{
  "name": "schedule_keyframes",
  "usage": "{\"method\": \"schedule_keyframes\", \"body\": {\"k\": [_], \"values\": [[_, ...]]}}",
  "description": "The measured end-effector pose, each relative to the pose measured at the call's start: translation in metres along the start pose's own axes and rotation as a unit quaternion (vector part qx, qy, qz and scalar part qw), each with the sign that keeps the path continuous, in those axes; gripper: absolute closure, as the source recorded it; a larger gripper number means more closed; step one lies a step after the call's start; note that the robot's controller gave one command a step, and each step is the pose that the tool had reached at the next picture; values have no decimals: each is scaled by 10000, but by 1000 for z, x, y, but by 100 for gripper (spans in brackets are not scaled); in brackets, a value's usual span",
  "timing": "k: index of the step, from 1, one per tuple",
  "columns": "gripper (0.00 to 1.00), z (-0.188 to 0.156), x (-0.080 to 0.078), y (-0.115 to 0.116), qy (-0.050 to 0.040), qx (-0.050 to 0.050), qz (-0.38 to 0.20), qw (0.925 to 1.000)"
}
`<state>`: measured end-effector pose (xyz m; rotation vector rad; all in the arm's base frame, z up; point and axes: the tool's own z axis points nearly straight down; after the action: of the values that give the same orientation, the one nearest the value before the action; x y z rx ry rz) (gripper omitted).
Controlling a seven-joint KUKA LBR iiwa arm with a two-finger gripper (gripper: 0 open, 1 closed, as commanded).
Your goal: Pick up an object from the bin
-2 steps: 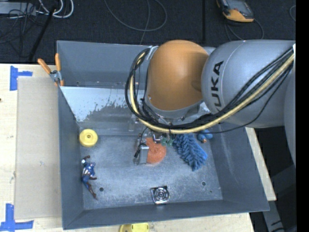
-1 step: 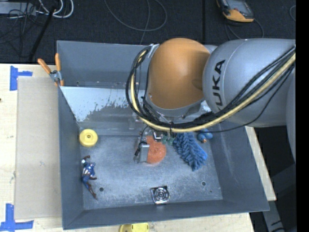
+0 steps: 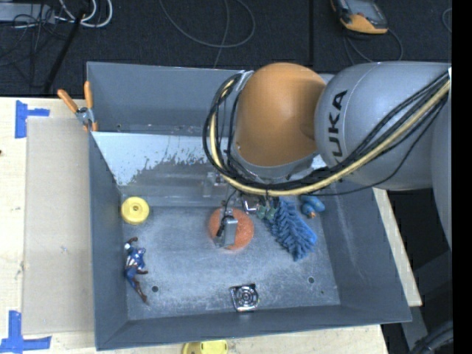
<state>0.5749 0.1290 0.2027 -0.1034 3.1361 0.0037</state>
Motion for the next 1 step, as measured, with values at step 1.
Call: {"method": "schedule_keyframes", "body": {"k": [1], "values": [[0, 36, -19, -18, 12, 10, 335, 9994]]}}
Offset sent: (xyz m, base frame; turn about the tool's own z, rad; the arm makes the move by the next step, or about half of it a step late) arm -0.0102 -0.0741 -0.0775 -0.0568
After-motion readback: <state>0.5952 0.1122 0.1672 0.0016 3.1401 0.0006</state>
